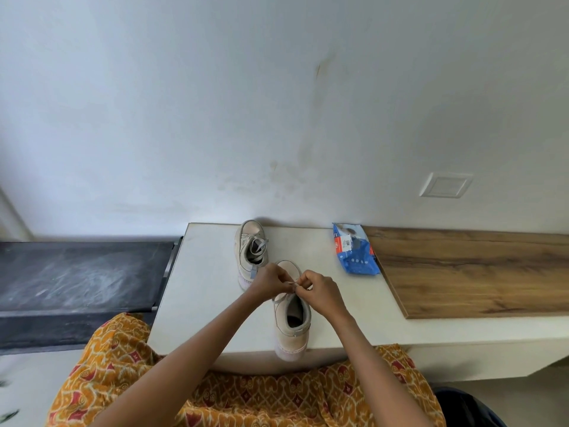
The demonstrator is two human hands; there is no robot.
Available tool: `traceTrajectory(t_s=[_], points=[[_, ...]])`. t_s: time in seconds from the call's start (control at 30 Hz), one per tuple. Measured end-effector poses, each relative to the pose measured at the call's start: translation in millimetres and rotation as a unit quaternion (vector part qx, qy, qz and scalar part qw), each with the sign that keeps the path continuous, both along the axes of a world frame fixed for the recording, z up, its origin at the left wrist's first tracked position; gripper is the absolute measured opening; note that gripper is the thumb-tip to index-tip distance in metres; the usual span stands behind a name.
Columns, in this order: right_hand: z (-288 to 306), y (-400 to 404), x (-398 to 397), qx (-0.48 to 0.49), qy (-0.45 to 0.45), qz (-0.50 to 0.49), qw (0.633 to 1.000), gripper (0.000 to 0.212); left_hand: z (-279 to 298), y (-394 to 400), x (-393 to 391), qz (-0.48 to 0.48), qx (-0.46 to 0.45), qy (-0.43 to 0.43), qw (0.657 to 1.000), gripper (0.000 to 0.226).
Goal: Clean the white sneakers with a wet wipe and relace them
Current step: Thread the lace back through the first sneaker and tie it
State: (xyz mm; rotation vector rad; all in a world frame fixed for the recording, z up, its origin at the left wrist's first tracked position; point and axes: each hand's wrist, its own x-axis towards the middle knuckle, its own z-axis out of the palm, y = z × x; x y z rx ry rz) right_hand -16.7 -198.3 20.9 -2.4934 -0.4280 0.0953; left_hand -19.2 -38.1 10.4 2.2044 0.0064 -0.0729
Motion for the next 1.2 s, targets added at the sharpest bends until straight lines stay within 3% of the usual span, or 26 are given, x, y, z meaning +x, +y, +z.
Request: traceTrajectory(t_s=[0.3,0.43,0.53,0.6,0.73,0.87,0.93,1.0,1.1,1.2], points=[[-11.2,11.3,-11.3,-0.067,-0.144,-0.012,0.987,0.017,11.7,15.1,-5.4,-0.017,-0.174,0.129,0.976,0.021],[-15.6,9.4,-15.3,-0.04,-0.151,-0.017,0.988,0.014,1.9,13.1,-4.1,0.0,-0.185,0.132,0.974,0.006],[-14.5,9.6,-13.9,-0.042,-0.147,-0.014,0.988,0.012,-3.1,15.5,-4.6,-0.054,-0.232,0.159,0.958,0.018],[-14.4,9.2,-13.1,-0.042,-0.145,-0.016,0.988,0.013,-7.5,15.8,-4.6,-0.073,-0.231,0.153,0.958,0.012],[-15.0,7.8,-11.3,-0.037,-0.119,-0.014,0.992,0.012,-14.8,8.6,-7.2,0.026,-0.225,0.108,0.968,0.013],[-11.4,2.2,-3.5,-0.027,-0.047,0.018,0.998,0.014,-22.0,-0.9,-10.6,0.153,-0.337,0.101,0.923,0.017],[-9.8,-0.4,-0.2,-0.023,-0.013,0.033,0.999,0.019,-21.2,-4.0,-12.1,0.164,-0.34,0.091,0.922,0.015],[-8.4,-1.7,2.4,-0.016,0.011,0.039,0.999,0.025,-15.7,-1.7,-16.3,0.128,-0.334,0.096,0.929,0.017],[-8.7,-2.5,5.7,-0.001,0.035,0.035,0.999,0.025,-14.5,11.7,-23.9,-0.006,-0.269,0.105,0.957,0.035],[-12.2,-2.9,7.5,0.027,0.048,0.019,0.998,0.022,-20.3,21.6,-28.2,-0.067,-0.222,0.065,0.971,0.042]])
